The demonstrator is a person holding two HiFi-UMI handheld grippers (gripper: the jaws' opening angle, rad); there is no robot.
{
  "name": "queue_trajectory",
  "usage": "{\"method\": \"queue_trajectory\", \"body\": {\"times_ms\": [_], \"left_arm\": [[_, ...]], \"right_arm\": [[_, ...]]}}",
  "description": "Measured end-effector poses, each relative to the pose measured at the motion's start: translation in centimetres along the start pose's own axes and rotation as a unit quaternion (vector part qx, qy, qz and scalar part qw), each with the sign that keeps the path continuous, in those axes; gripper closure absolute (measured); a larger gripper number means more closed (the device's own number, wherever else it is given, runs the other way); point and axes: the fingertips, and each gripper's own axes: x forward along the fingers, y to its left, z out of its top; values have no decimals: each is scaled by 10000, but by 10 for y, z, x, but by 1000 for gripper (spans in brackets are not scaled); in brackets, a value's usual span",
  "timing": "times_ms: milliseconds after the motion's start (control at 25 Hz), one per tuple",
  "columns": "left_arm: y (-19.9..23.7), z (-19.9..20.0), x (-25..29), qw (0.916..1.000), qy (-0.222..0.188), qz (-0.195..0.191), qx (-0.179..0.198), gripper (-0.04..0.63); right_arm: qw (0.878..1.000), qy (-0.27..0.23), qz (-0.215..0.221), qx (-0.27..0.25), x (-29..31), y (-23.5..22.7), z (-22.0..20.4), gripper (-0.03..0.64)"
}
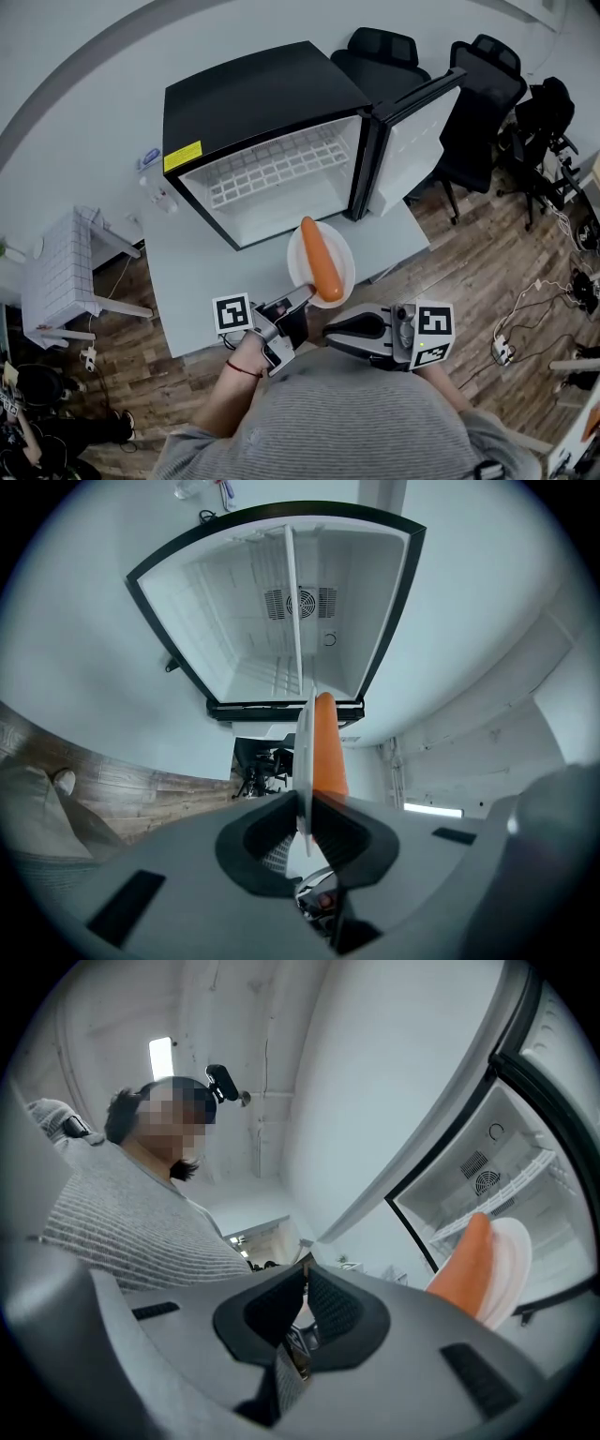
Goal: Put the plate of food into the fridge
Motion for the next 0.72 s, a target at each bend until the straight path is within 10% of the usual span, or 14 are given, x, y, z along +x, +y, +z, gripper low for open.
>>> {"method": "queue_trajectory", "body": {"times_ms": [720], "left_arm": [[-8,43,4,9995,-312,20,-78,549]], "right_arm": [[9997,-65,165,159,13,-33,20,603]]}}
